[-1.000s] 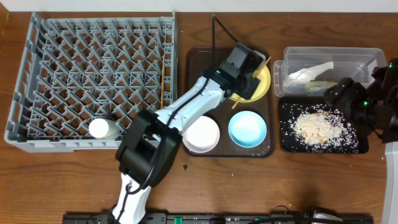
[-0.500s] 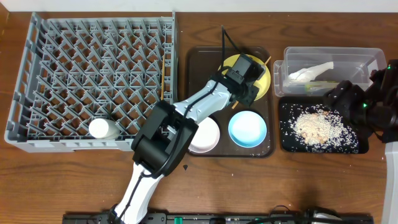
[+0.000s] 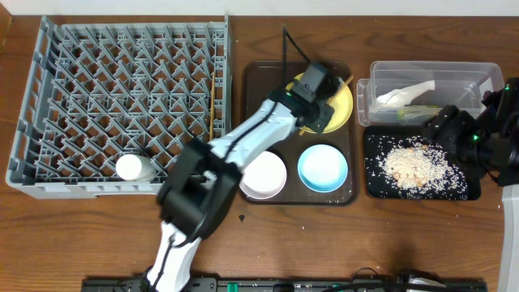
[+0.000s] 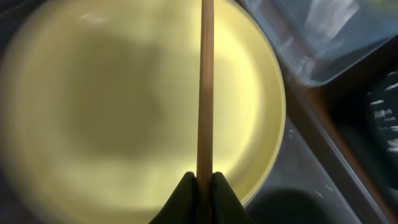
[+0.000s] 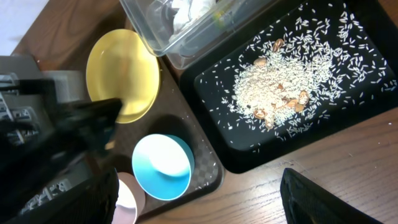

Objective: Sort waste into correct bins and load items into the dishwasher

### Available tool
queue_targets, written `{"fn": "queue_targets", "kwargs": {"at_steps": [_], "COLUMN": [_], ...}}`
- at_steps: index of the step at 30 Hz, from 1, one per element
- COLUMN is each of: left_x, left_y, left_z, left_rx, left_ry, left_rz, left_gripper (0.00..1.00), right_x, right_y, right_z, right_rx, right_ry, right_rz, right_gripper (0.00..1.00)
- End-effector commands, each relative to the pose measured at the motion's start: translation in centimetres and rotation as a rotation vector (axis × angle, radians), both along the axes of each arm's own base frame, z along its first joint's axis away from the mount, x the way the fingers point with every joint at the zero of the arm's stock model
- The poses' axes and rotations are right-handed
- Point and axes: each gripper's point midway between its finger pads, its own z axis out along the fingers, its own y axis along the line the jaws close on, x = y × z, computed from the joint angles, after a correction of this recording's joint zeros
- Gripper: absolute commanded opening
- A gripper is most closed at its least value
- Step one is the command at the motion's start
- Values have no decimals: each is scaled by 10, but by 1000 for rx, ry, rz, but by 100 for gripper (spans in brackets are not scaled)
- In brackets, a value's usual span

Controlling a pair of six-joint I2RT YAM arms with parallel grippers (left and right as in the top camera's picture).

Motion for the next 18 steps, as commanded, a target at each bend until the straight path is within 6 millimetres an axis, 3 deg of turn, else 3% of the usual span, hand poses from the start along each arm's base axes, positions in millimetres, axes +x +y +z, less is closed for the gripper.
{"fn": "queue_targets", "kwargs": {"at_steps": [1,5,8,10,12,18], "left_x": [17,12,13,14,13,15], "left_y": [34,82,128,170,198,262], "left_z": [96,128,135,128,117,83], "left_rx": [-38,-4,62,146,195,204], "left_ry": [-153,-153,-137,-109,-61,64], "left_rz": [98,177,292,406,465,662], "left_gripper": [8,8,8,8,8,8], "right_x": [3,4,6,6,6,10], "right_y": [-1,-1,-1,-2,-2,-2], "right_z": [5,6,7,7,7,9], "right_rx": [-5,-7,-9,-9,-10,-13], "right_ry": [-20,-26,-35,-37,-37,-56], "right_rz": [8,8,8,8,9,8], "right_gripper": [81,81,81,82,82,82]}}
